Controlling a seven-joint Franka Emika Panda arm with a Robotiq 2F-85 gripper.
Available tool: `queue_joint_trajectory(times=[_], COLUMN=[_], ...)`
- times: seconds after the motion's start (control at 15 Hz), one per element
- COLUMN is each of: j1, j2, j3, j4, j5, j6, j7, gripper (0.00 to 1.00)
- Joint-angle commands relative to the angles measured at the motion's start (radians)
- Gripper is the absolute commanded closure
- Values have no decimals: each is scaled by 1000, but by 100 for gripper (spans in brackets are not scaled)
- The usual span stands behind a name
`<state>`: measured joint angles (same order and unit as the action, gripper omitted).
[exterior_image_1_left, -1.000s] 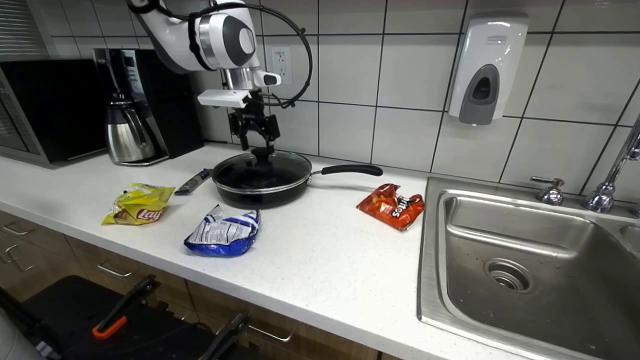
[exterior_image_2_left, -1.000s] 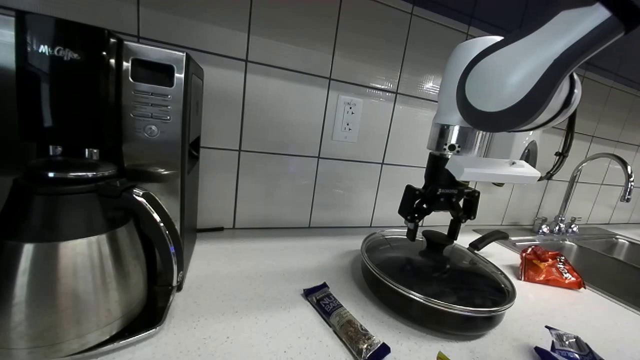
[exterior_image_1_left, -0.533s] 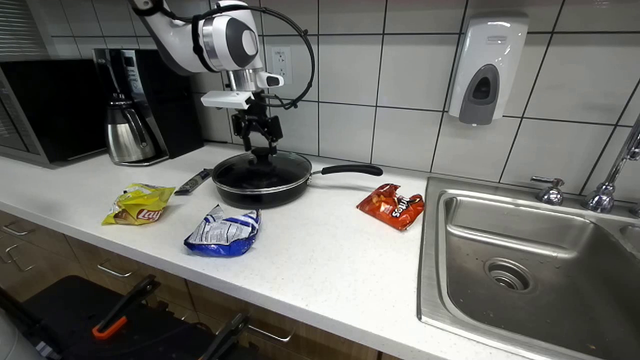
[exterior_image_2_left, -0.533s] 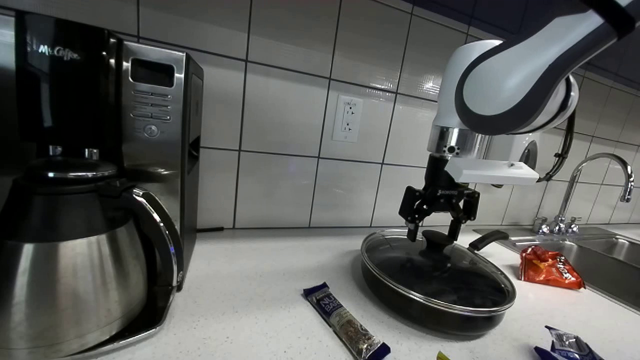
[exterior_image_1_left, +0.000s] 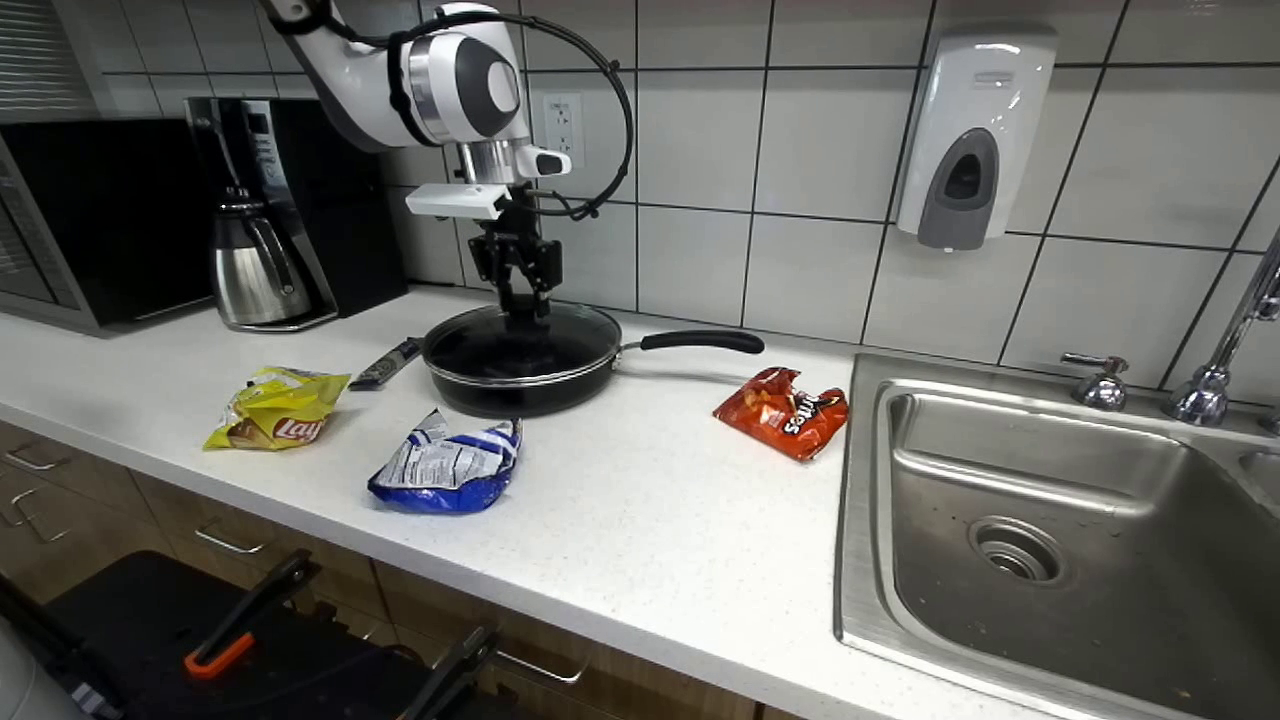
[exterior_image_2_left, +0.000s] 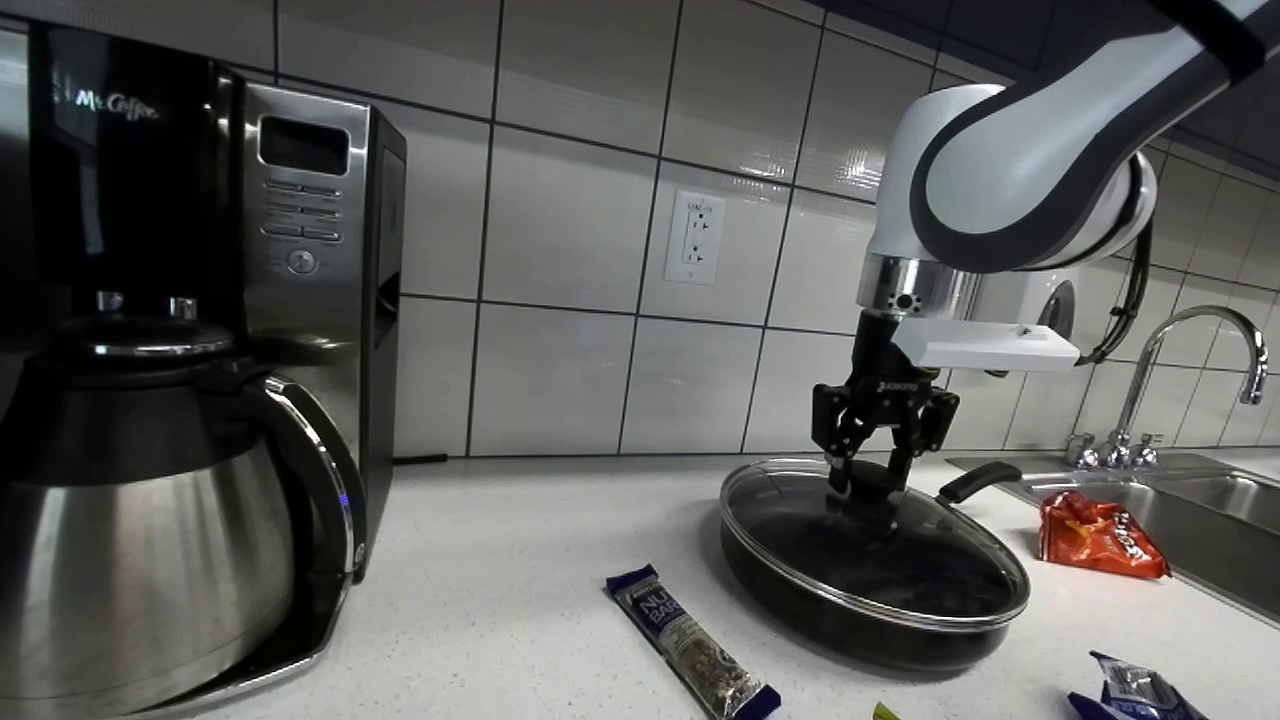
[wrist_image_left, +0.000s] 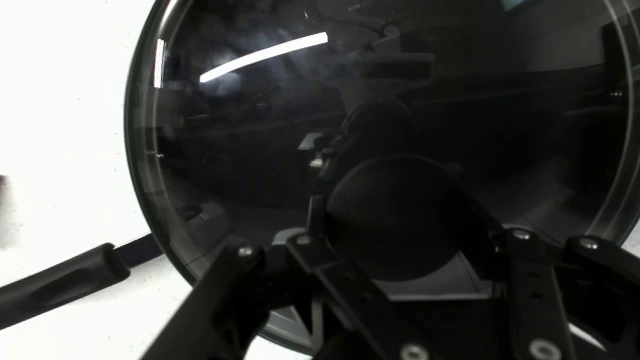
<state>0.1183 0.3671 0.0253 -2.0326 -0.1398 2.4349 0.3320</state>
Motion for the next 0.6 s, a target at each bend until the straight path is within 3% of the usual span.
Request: queue_joint_trajectory(times=[0.0,0.53], j1=[11,16], j2=[-25,-63], j3=[-8,-23], j4=[3,-16], j5=[12,-2], j6=[-32,-23], j7=[-16,13], gripper=[61,61])
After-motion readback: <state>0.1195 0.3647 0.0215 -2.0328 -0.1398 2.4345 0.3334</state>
